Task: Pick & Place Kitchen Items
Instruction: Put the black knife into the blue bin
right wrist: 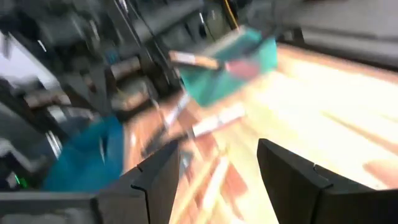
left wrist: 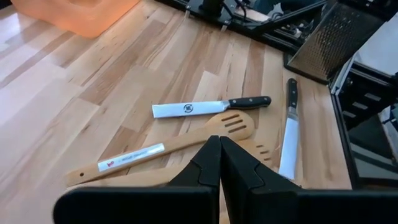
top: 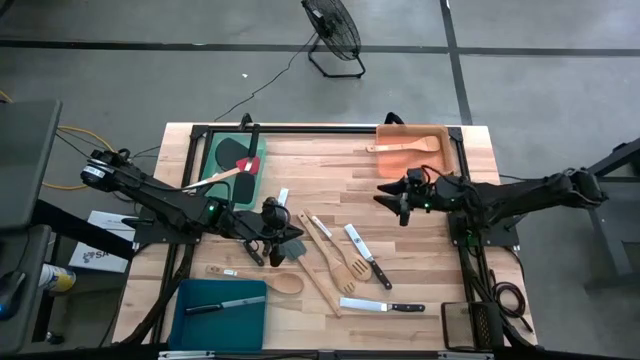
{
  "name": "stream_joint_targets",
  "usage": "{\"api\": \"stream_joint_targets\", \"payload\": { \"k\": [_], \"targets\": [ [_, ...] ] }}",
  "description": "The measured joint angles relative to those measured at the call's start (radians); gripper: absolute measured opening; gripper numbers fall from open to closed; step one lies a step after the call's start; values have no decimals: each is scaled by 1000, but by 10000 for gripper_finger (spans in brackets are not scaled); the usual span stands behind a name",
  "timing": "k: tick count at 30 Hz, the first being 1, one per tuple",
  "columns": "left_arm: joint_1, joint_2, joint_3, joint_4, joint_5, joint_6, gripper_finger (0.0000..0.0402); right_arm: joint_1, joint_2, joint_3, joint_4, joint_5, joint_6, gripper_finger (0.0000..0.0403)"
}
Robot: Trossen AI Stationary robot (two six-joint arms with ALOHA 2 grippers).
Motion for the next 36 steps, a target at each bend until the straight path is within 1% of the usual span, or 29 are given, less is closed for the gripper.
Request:
{"api": "stream_joint_targets", "payload": {
  "k": [2,6,10,14,18,25,30,36],
  "targets": [
    [0,0,0,-4,0,0,1,15,5,58,-147,6,19,205],
    [0,0,0,-15,-11,3,1,50,30,154,-381,6,102,205],
    [0,0,0,-17,-11,5,1,111,72,194,-523,-7,198,205],
    [0,0,0,-18,-11,7,1,192,130,202,-539,-44,253,205],
    [0,0,0,-24,-11,3,1,279,208,224,-553,-51,287,205],
    [0,0,0,-27,-11,0,1,412,394,327,-672,-71,383,205],
    [0,0,0,-27,-11,0,1,467,547,406,-754,-73,446,205],
    [0,0,0,-27,-11,0,1,488,703,490,-790,-80,522,205]
  ]
}}
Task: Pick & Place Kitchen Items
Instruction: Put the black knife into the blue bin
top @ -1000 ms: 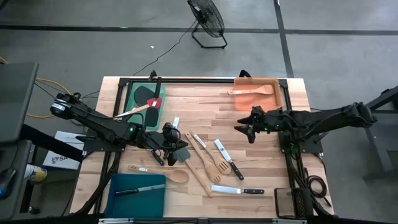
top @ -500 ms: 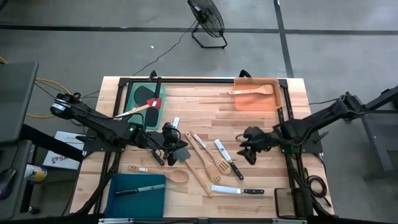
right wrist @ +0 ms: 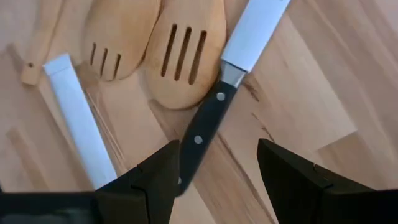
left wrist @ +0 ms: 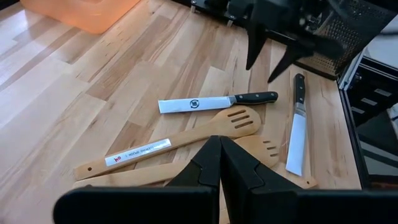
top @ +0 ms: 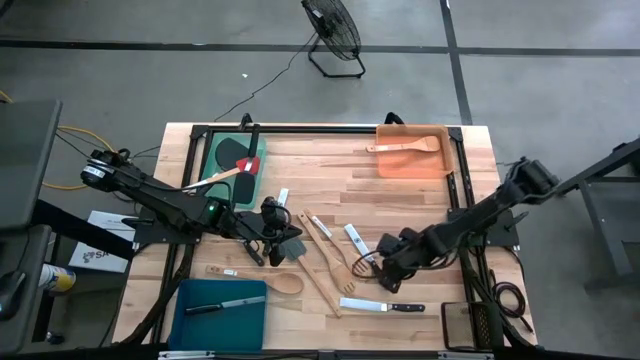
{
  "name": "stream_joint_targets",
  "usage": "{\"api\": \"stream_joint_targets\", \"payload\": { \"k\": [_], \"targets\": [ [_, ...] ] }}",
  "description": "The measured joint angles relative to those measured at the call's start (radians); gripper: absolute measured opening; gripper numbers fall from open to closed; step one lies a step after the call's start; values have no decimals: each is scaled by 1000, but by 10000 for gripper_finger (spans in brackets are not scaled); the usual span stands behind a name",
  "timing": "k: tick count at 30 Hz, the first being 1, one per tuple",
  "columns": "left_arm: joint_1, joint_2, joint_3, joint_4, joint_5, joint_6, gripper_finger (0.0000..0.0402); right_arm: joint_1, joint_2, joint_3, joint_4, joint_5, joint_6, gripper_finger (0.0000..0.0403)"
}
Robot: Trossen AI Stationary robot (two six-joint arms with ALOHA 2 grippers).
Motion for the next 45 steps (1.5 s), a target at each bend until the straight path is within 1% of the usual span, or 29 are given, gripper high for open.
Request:
{"api": "stream_joint_targets", "payload": {
  "k": [9,12,16,29,35,40,43,45],
  "targets": [
    [0,0,0,-4,0,0,1,-1,170,121,-113,4,21,205],
    [0,0,0,-4,0,0,1,-1,210,135,-144,3,44,205],
    [0,0,0,-9,1,0,1,-1,243,138,-142,-15,75,205],
    [0,0,0,-12,4,0,1,10,231,135,-109,-27,105,205],
    [0,0,0,-11,3,0,1,10,230,135,-61,-49,123,205],
    [0,0,0,-11,3,0,1,10,229,135,-57,-38,171,205],
    [0,0,0,-11,3,0,1,10,229,135,-47,0,207,205],
    [0,0,0,-11,3,0,1,10,229,135,-45,7,228,205]
  ]
}}
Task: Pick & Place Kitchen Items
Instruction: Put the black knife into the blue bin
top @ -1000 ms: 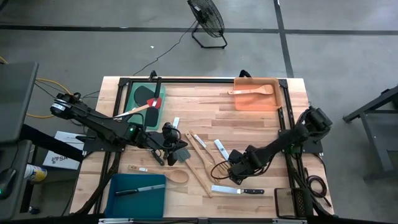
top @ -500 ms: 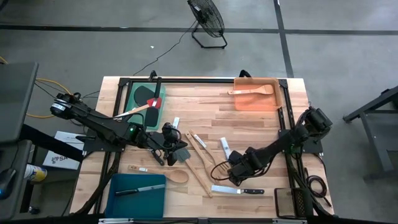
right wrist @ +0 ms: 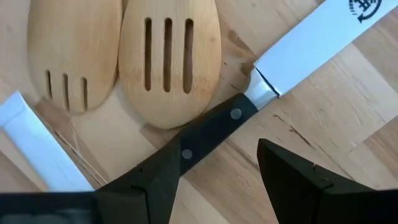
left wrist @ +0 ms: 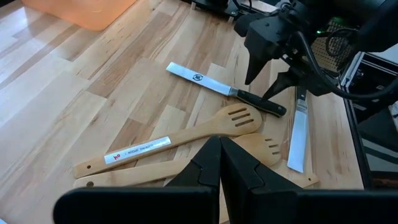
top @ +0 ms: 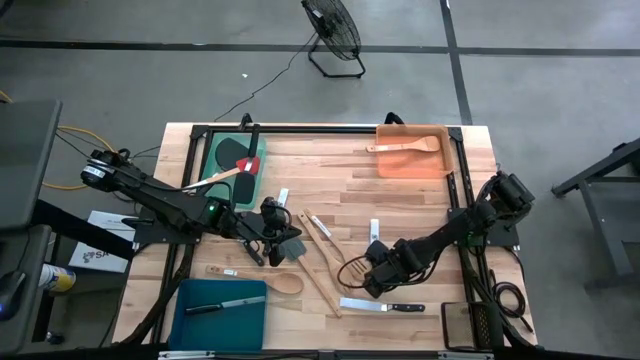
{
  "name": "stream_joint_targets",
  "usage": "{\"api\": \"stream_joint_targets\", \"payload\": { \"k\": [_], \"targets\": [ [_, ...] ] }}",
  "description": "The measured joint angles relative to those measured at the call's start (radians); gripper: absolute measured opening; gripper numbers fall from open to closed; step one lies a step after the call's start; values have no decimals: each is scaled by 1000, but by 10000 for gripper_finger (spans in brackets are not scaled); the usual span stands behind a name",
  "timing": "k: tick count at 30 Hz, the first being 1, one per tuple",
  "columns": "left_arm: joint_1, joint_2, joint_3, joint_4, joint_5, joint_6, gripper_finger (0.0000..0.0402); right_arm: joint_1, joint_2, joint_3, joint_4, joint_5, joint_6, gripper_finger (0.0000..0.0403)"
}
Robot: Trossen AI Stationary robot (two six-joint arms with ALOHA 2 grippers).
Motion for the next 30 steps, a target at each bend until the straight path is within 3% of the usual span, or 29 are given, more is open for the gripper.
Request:
{"api": "stream_joint_targets", "payload": {
  "k": [16,24,30],
  "targets": [
    [0,0,0,0,7,0,1,0,12,0,8,90,85,205],
    [0,0,0,0,9,1,1,0,81,4,1,40,105,205],
    [0,0,0,-8,11,1,1,-1,74,3,-145,-26,78,185]
  ]
}}
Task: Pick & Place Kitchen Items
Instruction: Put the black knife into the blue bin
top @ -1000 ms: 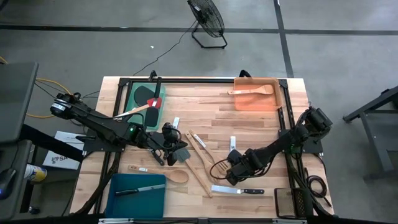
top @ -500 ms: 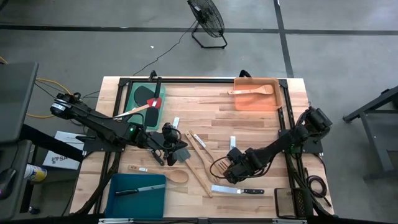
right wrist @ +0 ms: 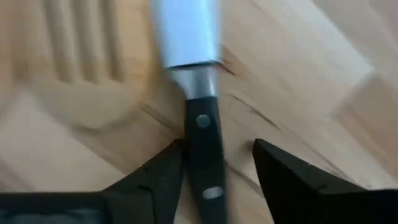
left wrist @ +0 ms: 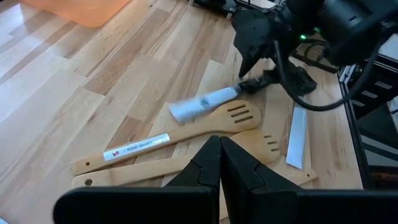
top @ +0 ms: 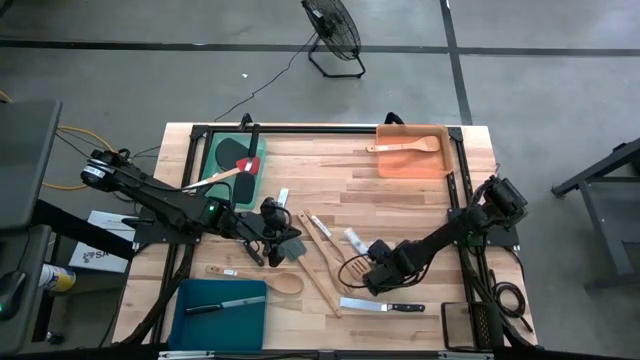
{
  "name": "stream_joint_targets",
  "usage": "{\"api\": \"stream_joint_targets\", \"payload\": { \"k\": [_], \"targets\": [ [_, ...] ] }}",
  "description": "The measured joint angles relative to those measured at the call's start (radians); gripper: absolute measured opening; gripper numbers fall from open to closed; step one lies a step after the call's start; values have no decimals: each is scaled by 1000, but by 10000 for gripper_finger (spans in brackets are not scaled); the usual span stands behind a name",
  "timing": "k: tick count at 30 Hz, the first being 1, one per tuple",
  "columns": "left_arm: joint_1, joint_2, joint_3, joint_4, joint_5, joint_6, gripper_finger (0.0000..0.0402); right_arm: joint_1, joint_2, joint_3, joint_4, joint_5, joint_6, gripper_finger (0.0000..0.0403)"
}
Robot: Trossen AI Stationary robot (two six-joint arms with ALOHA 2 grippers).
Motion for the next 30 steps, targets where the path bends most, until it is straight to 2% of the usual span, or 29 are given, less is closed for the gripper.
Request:
{"api": "stream_joint_targets", "payload": {
  "k": [9,14,19,26,30],
  "targets": [
    [0,0,0,-7,0,1,1,-12,-1,-1,-47,-25,-123,76],
    [0,0,0,-8,0,2,1,-14,-2,-1,-51,5,-167,76],
    [0,0,0,-16,0,2,1,-14,-27,-8,-85,82,-178,76],
    [0,0,0,-15,0,0,1,-12,-136,-7,-175,201,-157,76],
    [0,0,0,-14,0,0,1,-7,-221,-7,-171,301,-164,76]
  ]
}}
